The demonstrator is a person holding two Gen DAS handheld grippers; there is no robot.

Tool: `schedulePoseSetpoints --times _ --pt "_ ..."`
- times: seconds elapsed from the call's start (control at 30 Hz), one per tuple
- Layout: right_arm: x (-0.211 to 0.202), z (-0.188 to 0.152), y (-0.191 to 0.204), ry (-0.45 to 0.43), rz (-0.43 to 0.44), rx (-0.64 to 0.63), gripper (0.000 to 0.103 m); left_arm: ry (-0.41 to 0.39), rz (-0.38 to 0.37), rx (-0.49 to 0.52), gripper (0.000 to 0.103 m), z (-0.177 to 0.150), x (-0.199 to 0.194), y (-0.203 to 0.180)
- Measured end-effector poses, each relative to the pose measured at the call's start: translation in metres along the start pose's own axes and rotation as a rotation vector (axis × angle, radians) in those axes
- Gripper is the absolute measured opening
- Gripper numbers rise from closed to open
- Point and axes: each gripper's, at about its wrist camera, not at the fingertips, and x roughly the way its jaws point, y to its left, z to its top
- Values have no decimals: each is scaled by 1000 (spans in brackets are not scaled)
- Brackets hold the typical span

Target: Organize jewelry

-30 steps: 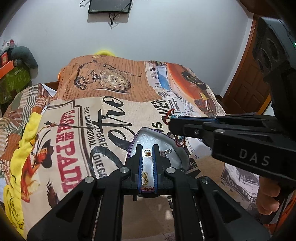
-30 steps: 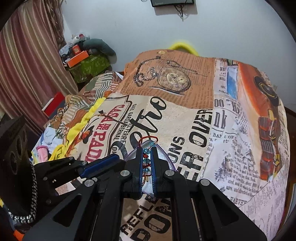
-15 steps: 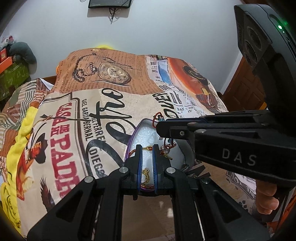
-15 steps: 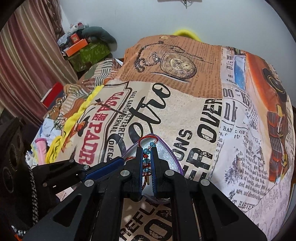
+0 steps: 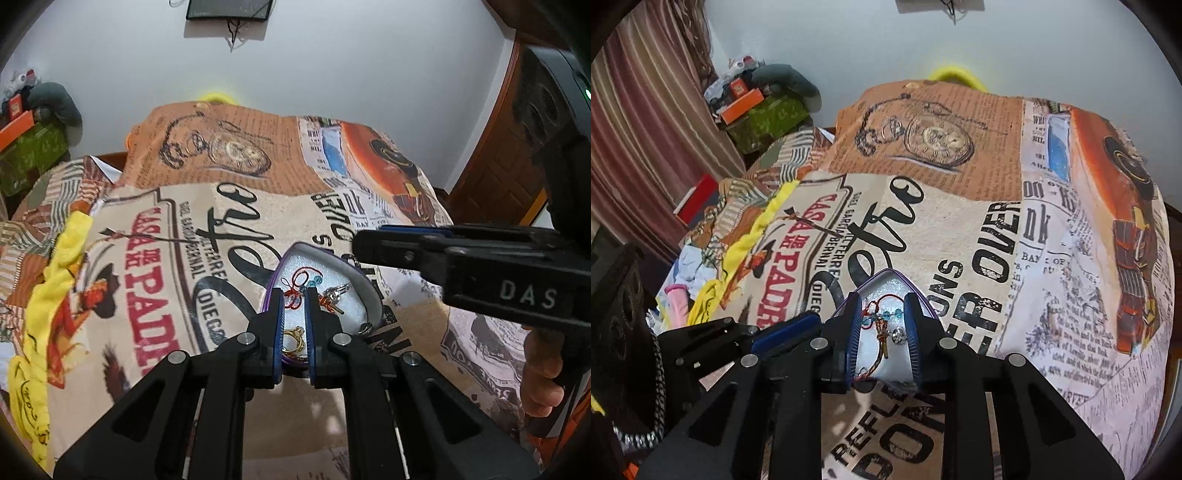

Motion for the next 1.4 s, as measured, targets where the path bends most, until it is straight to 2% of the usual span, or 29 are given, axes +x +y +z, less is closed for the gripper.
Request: schedulePoseSetpoints --times 0.33,0.47,0.7,0.8,0.87,0.97,1.0,1.07,1.1,1.17,1.2,1.27,1.33,1.4 --pt "-67 -22 21 -128 -42 -23 21 -98 40 12 10 10 -71 -13" --pt "-108 -36 38 -214 -88 -58 21 -171 36 14 10 11 -116 -25" --pt "-190 -65 69 -411 -136 -99 21 -343 23 60 10 0 -210 -56" --pt "-228 -81 84 -517 -164 -116 21 -441 37 81 23 -11 -252 -70" --pt "-251 -93 94 -591 -177 -122 21 -508 41 93 41 -21 -280 -79" --pt "-276 -109 107 -679 -192 -125 21 -588 44 101 53 -36 -313 -89" --pt "-283 -114 111 -707 -195 -124 22 -608 53 104 54 -41 -321 -92" --pt "-292 -122 118 -750 -204 -125 27 -654 82 111 58 -52 -337 -97" --pt "-296 -127 121 -774 -210 -123 33 -670 91 110 60 -56 -342 -99" --pt "-302 -136 127 -822 -223 -121 43 -696 93 104 71 -67 -352 -102" --pt "-304 -139 129 -842 -230 -119 49 -707 93 98 73 -71 -356 -103" --pt "-307 -146 134 -874 -240 -111 60 -721 98 87 87 -79 -361 -105" --pt "-309 -153 137 -887 -246 -106 76 -735 106 76 94 -85 -364 -105" --pt "-309 -159 140 -905 -273 -94 87 -743 118 72 96 -91 -367 -107"
